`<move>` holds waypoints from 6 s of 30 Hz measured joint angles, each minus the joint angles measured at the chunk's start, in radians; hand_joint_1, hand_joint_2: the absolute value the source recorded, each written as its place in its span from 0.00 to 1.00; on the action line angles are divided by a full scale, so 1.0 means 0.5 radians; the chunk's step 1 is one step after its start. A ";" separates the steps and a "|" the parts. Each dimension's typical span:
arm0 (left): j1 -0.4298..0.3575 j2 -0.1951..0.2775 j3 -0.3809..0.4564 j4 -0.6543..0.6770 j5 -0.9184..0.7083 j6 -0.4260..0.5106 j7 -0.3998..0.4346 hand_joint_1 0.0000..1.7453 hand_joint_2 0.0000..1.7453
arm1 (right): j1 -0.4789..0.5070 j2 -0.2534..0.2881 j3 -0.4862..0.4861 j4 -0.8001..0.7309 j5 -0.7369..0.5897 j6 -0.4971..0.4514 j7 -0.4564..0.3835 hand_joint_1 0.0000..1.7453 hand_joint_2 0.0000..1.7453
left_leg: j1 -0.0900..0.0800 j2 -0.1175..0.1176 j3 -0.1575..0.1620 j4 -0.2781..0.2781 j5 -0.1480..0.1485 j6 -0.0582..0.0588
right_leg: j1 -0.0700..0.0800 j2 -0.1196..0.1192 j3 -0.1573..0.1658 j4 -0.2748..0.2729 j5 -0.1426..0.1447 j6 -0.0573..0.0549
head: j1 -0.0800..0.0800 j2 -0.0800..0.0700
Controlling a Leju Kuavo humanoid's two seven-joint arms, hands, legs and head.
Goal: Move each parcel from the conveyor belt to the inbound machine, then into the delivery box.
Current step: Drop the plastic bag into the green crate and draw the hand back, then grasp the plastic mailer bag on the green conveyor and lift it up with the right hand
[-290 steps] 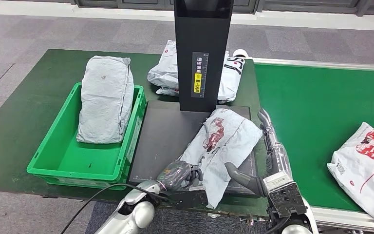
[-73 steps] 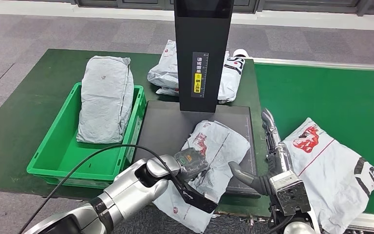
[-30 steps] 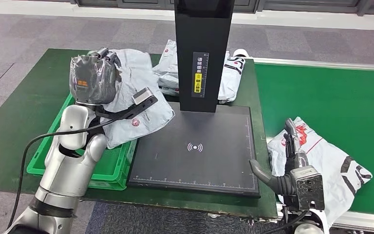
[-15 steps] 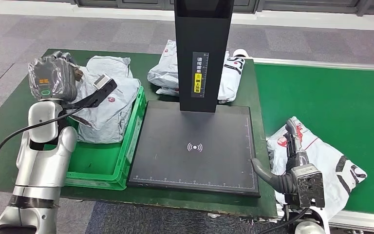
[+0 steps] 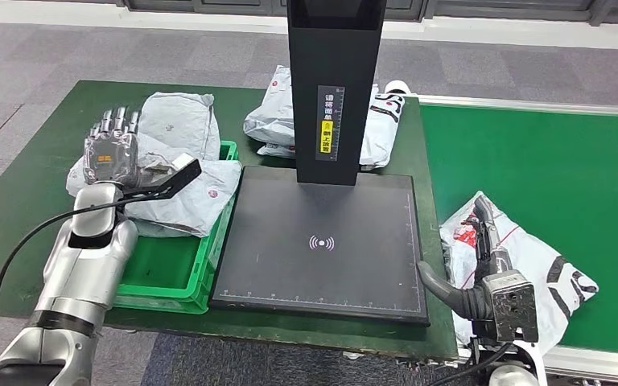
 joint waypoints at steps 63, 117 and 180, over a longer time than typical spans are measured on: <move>0.707 -0.257 -0.314 -0.838 2.598 -0.842 -0.602 0.00 1.00 | -0.658 -0.632 -0.389 1.511 2.460 -0.144 1.508 0.00 1.00 | -0.003 0.001 -0.003 0.002 0.000 0.005 | -0.003 0.000 0.000 -0.002 0.003 0.005 | 0.000 0.000; 0.779 -0.234 -0.291 -0.853 2.491 -0.943 -0.778 0.00 1.00 | -1.091 -0.517 -0.077 2.213 1.001 0.532 -0.032 0.00 1.00 | 0.019 0.040 -0.008 0.000 -0.010 -0.029 | 0.018 0.038 -0.008 0.012 0.003 -0.025 | 0.000 0.000; 1.018 -0.275 -0.212 -1.003 2.244 -0.788 -0.808 0.00 1.00 | -0.491 -0.301 0.033 0.184 -0.168 -0.281 0.137 1.00 1.00 | 0.010 0.019 -0.008 0.001 -0.005 -0.032 | 0.013 0.019 -0.023 0.016 -0.001 -0.030 | 0.000 0.000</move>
